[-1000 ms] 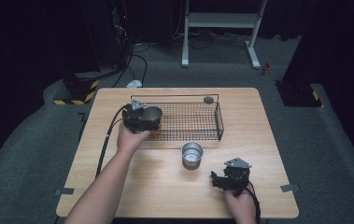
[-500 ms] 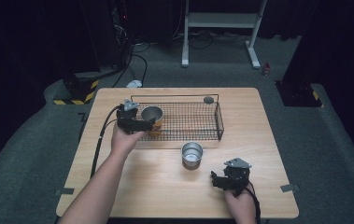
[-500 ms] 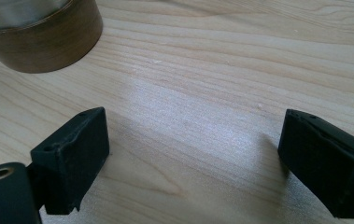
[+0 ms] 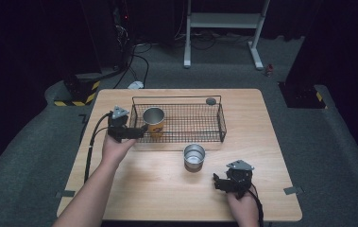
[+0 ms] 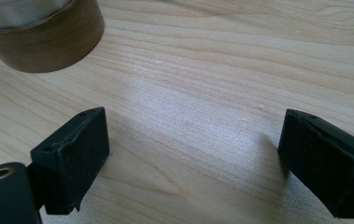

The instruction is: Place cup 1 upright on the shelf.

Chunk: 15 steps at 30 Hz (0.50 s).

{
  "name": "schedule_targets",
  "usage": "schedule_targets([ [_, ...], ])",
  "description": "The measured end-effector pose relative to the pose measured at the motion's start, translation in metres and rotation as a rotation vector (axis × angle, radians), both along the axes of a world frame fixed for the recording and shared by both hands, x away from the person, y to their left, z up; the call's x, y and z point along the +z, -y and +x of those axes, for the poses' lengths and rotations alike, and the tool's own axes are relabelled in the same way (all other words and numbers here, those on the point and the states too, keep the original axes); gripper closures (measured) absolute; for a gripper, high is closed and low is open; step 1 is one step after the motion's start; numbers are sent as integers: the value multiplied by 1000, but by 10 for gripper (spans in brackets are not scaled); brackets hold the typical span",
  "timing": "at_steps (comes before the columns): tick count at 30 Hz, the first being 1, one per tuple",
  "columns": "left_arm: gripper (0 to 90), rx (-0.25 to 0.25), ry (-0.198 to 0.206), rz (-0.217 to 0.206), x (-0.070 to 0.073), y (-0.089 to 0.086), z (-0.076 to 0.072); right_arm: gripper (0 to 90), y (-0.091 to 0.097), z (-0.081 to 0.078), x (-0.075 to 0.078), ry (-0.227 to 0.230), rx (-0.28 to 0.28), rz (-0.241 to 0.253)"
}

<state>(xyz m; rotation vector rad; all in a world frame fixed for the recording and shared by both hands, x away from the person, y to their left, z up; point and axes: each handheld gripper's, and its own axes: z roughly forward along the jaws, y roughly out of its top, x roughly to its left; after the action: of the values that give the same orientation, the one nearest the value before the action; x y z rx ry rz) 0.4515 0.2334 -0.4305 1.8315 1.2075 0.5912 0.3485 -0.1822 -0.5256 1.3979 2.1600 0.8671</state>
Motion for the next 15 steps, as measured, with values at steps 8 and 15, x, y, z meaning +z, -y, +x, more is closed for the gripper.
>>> schedule_targets([
  [8, 5, 0, -2, 2, -7, -15, -18, 88, 0, 0, 0, 0, 0, 0],
  [15, 6, -26, -17, -18, -18, -27, -38, 88, 0, 0, 0, 0, 0, 0],
])
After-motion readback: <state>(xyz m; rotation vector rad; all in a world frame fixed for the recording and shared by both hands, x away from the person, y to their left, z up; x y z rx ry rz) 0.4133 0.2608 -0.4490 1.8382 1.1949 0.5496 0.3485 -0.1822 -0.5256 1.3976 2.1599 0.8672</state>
